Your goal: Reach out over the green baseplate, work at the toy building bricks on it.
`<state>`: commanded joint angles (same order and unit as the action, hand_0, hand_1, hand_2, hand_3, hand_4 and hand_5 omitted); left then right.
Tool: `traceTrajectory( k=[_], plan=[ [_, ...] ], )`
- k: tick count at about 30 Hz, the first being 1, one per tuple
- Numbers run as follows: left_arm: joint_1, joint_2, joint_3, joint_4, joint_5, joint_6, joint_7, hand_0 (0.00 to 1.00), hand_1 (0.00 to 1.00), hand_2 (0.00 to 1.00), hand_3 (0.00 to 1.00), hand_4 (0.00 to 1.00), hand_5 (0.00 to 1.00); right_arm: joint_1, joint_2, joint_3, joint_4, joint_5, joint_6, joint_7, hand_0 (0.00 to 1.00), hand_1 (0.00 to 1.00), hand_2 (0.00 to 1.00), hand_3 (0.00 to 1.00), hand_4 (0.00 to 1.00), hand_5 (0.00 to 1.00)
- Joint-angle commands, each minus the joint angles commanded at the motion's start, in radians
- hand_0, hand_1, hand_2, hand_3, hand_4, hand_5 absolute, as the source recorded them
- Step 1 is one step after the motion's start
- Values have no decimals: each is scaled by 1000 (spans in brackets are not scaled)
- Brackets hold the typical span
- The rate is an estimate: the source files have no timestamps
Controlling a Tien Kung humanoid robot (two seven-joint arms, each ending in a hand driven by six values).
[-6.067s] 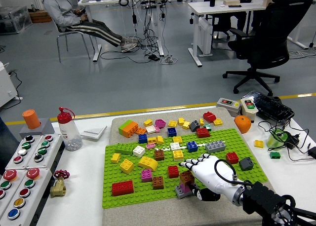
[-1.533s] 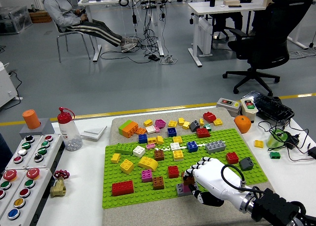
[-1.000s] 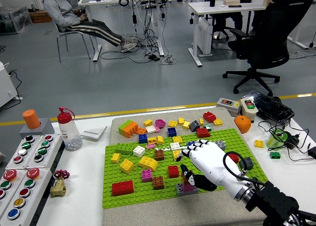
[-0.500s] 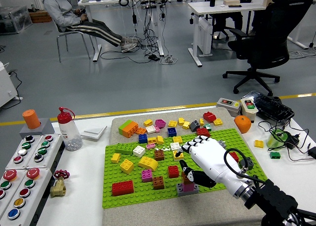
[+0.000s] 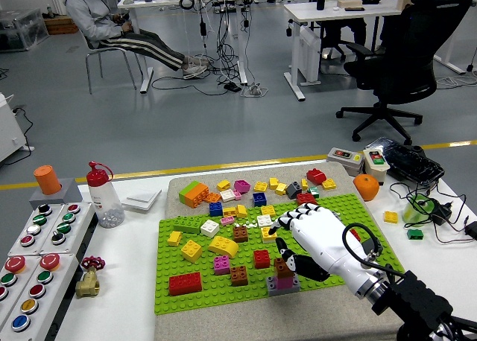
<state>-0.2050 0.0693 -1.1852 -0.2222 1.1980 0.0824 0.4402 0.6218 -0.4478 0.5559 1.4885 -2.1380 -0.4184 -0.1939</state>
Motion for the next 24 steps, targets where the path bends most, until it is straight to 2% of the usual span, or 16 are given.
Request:
traceTrajectory(
  k=[24],
  plan=[
    [-6, 3, 4, 2, -4, 0, -1, 661, 629, 640, 441, 360, 998, -5, -19, 62, -2, 7, -13, 2, 729, 665, 676, 639, 339, 244]
  ],
)
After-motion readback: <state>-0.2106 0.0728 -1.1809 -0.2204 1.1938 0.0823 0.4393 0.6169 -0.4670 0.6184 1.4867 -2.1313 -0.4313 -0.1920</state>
